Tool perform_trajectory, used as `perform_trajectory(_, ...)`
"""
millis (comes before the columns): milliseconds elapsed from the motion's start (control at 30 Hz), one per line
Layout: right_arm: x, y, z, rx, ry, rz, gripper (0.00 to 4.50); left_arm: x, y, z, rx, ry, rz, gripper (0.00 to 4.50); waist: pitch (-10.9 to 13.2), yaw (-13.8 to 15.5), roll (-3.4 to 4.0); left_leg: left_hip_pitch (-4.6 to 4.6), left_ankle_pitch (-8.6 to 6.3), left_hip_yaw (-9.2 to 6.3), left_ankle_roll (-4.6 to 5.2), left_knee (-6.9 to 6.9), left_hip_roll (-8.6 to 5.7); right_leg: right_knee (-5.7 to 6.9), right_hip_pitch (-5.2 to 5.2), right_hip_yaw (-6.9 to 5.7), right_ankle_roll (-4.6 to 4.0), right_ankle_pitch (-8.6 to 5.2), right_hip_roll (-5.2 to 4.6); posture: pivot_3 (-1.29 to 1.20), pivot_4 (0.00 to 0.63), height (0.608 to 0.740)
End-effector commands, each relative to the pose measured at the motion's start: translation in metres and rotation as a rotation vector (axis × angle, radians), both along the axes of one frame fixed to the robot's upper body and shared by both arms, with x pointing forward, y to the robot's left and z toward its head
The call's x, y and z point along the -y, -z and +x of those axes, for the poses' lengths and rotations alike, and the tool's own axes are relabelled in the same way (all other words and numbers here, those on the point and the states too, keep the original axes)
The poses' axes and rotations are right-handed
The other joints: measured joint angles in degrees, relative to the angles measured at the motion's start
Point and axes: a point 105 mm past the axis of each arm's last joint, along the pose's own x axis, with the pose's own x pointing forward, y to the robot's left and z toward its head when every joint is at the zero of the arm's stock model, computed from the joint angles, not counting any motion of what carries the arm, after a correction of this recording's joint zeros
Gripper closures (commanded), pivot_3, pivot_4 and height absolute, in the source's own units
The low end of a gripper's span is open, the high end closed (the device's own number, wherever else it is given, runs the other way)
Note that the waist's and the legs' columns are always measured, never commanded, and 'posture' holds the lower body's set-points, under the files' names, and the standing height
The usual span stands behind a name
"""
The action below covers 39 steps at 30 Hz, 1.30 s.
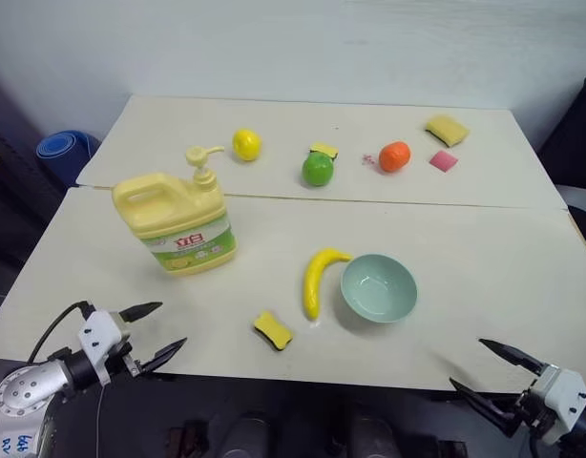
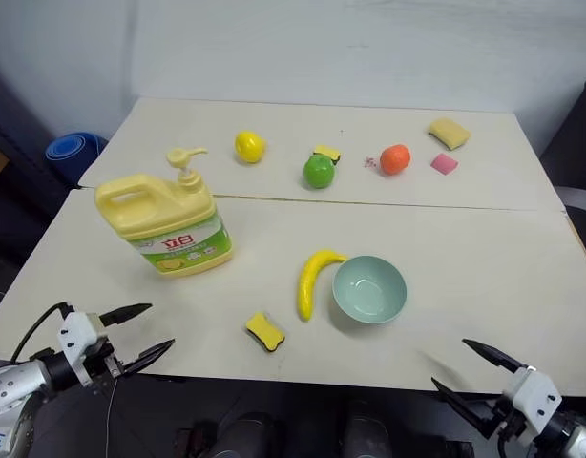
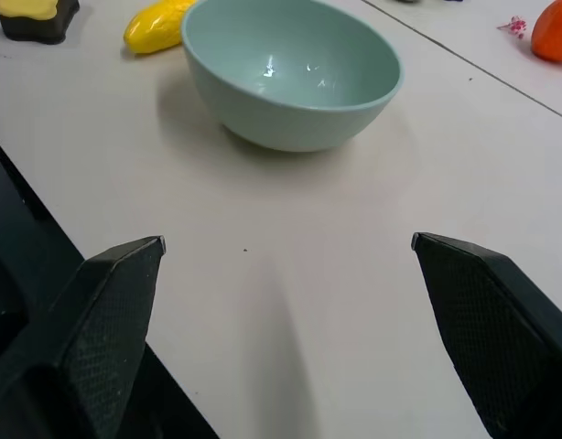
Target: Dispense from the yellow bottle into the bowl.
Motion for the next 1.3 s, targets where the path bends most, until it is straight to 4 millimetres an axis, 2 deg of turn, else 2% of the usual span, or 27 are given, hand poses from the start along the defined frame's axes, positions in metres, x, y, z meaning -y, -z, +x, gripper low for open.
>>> perform_trajectory(33, -0.022, -0.025, 0.013, 0.057, -0.044, 0.066, 0.00, 0.009, -0.014, 0.003, -0.027, 0.049, -0.035, 0.02, 0.01, -0.01, 0.02, -0.01, 0.01, 0.00, -0.01, 0.00, 0.00, 0.01, 0.00, 0.00, 0.00, 0.00, 0.00, 0.00, 0.150, 0.740)
perform_trajectory(100, -0.054, -0.045, 0.025, 0.011, -0.161, 0.097, 0.00, 0.014, -0.028, 0.005, -0.051, 0.078, -0.163, 0.02, 0.06, -0.19, 0.11, -0.02, 0.02, 0.01, -0.04, 0.00, 0.01, 0.06, 0.00, 0.00, 0.00, 0.00, 0.02, 0.00, 0.150, 0.740)
perform_trajectory(133, -0.066, -0.055, 0.033, -0.015, -0.176, 0.113, 0.00, 0.018, -0.032, 0.004, -0.060, 0.110, -0.176, 0.02, 0.10, -0.32, 0.17, -0.05, 0.02, 0.04, -0.04, 0.00, 0.02, 0.10, 0.01, 0.05, -0.01, 0.00, 0.01, 0.00, 0.150, 0.740)
perform_trajectory(200, -0.086, -0.080, 0.062, -0.063, -0.147, 0.164, 0.00, 0.025, -0.035, 0.001, -0.059, 0.173, -0.162, 0.02, 0.10, -0.70, 0.10, -0.05, 0.02, 0.15, -0.02, 0.02, 0.02, 0.15, -0.01, 0.19, -0.04, 0.03, 0.01, 0.00, 0.150, 0.740)
perform_trajectory(267, -0.110, -0.100, 0.079, -0.122, -0.187, 0.206, 0.00, 0.031, -0.037, 0.002, -0.059, 0.197, -0.180, 0.02, 0.14, -0.65, 0.16, -0.03, 0.01, 0.26, 0.03, 0.04, 0.06, 0.12, -0.04, 0.33, -0.15, 0.15, 0.02, 0.00, 0.150, 0.740)
perform_trajectory(367, -0.147, -0.114, 0.098, -0.218, -0.275, 0.218, 0.00, 0.036, -0.039, 0.005, -0.057, 0.206, -0.197, 0.02, 0.09, -0.03, 0.05, -0.05, 0.25, 0.07, 0.15, 0.02, 0.12, 0.12, -0.33, 0.15, -0.28, 0.17, 0.08, 0.00, 0.150, 0.740)
perform_trajectory(433, -0.164, -0.108, 0.110, -0.311, -0.267, 0.144, 0.00, 0.038, -0.038, 0.006, -0.048, 0.215, -0.192, 0.02, 0.04, 0.07, -0.01, -0.31, 0.37, -0.11, -0.13, 0.01, 0.17, 0.17, -0.56, -0.10, -0.38, 0.12, 0.12, 0.00, 0.150, 0.740)
perform_trajectory(567, -0.188, -0.078, 0.127, -0.553, -0.193, -0.039, 0.00, 0.034, -0.040, 0.010, -0.003, 0.179, -0.187, 0.02, -0.17, -0.22, -0.36, -0.93, 0.49, -0.16, -0.09, 0.11, 0.09, 0.38, -1.01, -0.18, -0.34, 0.16, 0.10, 0.00, 0.150, 0.740)
perform_trajectory(633, -0.215, -0.072, 0.134, -0.575, -0.202, -0.075, 0.00, 0.030, -0.039, 0.010, 0.007, 0.143, -0.193, 0.02, -0.22, -0.49, -0.46, -0.93, 0.52, -0.14, -0.05, 0.13, 0.03, 0.37, -0.97, -0.17, -0.31, 0.17, 0.09, 0.00, 0.150, 0.740)
perform_trajectory(700, -0.231, -0.064, 0.140, -0.577, -0.183, -0.155, 0.00, 0.030, -0.035, 0.008, 0.005, 0.140, -0.184, 0.02, -0.21, -1.02, -0.44, -0.92, 0.54, -0.07, -0.01, 0.13, -0.02, 0.38, -0.97, -0.12, -0.27, 0.20, 0.07, 0.00, 0.150, 0.740)
perform_trajectory(867, -0.235, -0.044, 0.154, -0.607, -0.100, -0.290, 0.00, 0.037, -0.038, 0.007, 0.036, 0.134, -0.197, 0.02, -0.25, -1.02, -0.50, -0.93, 0.61, -0.10, 0.03, 0.14, -0.14, 0.46, -0.98, -0.14, -0.22, 0.22, 0.04, 0.00, 0.150, 0.740)
perform_trajectory(933, -0.235, -0.042, 0.161, -0.574, -0.074, -0.324, 0.00, 0.040, -0.037, 0.006, 0.035, 0.139, -0.197, 0.02, -0.25, -1.14, -0.50, -0.93, 0.64, -0.07, 0.03, 0.15, -0.16, 0.47, -0.98, -0.13, -0.18, 0.25, 0.04, 0.00, 0.150, 0.740)
perform_trajectory(1000, -0.236, -0.046, 0.167, -0.539, -0.058, -0.327, 0.00, 0.042, -0.036, 0.005, 0.037, 0.147, -0.194, 0.02, -0.25, -1.40, -0.50, -0.92, 0.68, -0.06, -0.02, 0.15, -0.17, 0.52, -0.99, -0.12, -0.17, 0.25, 0.04, 0.00, 0.150, 0.740)
perform_trajectory(1100, -0.233, -0.044, 0.164, -0.568, -0.051, -0.343, 0.00, 0.046, -0.041, 0.003, 0.045, 0.168, -0.216, 0.02, -0.24, -1.73, -0.48, -0.92, 0.74, -0.07, -0.07, 0.15, -0.16, 0.59, -1.02, -0.12, -0.17, 0.25, 0.05, 0.00, 0.150, 0.740)
perform_trajectory(1267, -0.250, -0.025, 0.164, -0.676, -0.049, -0.242, 0.00, 0.059, -0.044, -0.001, 0.032, 0.229, -0.245, 0.02, -0.23, -2.12, -0.47, -0.88, 0.78, -0.03, -0.14, 0.15, -0.11, 0.71, -1.04, -0.09, -0.18, 0.25, 0.09, 0.00, 0.150, 0.740)
perform_trajectory(1300, -0.253, -0.023, 0.166, -0.684, -0.042, -0.228, 0.18, 0.061, -0.045, -0.001, 0.031, 0.241, -0.250, 0.00, -0.23, -2.12, -0.46, -0.88, 0.79, -0.03, -0.16, 0.15, -0.11, 0.74, -1.06, -0.09, -0.19, 0.25, 0.09, 0.00, 0.150, 0.740)
